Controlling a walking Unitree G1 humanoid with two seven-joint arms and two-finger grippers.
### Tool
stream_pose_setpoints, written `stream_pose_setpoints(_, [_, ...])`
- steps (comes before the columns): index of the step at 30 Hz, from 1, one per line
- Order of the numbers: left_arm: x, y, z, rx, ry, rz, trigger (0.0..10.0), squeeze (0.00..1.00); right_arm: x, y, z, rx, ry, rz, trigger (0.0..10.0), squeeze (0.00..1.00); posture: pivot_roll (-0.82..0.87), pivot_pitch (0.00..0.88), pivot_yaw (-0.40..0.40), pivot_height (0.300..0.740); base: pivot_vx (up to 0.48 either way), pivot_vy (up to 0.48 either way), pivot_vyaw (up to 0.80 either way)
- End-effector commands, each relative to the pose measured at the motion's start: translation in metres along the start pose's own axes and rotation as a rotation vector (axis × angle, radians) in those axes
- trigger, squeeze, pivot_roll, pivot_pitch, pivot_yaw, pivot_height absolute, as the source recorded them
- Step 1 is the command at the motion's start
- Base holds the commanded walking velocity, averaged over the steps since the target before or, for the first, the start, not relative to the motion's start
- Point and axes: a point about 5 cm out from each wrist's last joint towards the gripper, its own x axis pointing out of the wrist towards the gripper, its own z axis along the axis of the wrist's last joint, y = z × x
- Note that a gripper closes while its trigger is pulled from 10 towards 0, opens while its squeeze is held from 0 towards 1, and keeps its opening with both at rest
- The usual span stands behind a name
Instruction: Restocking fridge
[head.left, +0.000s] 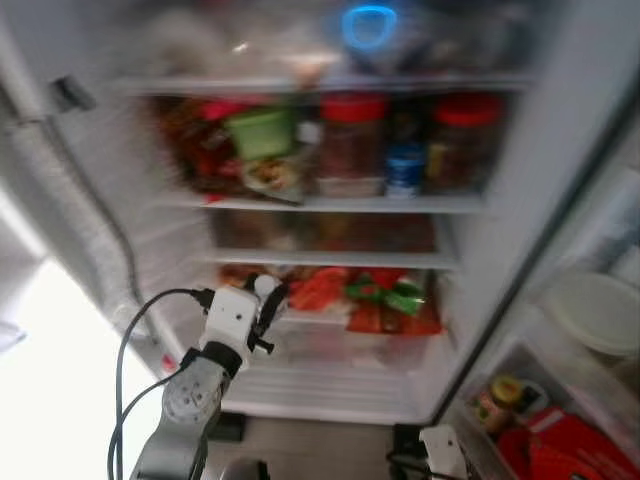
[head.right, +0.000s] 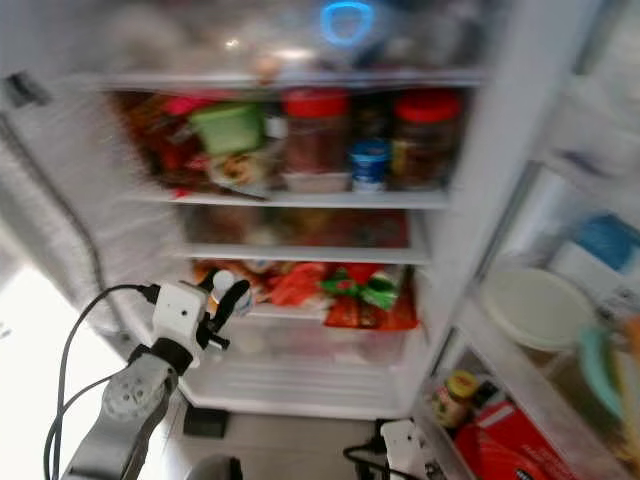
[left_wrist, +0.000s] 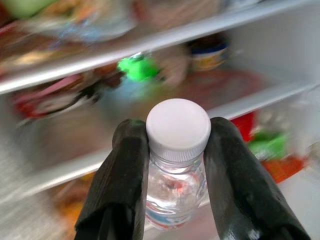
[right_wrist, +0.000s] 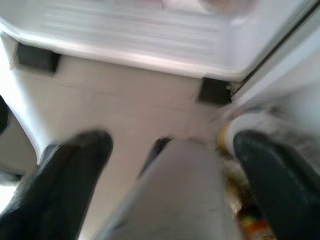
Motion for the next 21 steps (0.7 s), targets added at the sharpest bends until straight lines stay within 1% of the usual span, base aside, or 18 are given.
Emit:
stream_pose_setpoints(1, [-0.0023,0.0069,0.003,0.02,-0.012,0.011,10.0,0.0,-0.001,0.0036,-0.0102,0.002,0.05,0.009,10.0,0.0,0.0,0.0,0.034,0.632,0.274,0.0,0.0])
stream_pose_setpoints(21, [-0.0013,0.0063,0.0039,0.036,-0.023,0.009,10.0,0.0,-0.0009,0.0039,-0.0094,0.0,0.052,0.024,10.0,0.0,0.0,0.0,0.033,0.632,0.272,0.0,0.0])
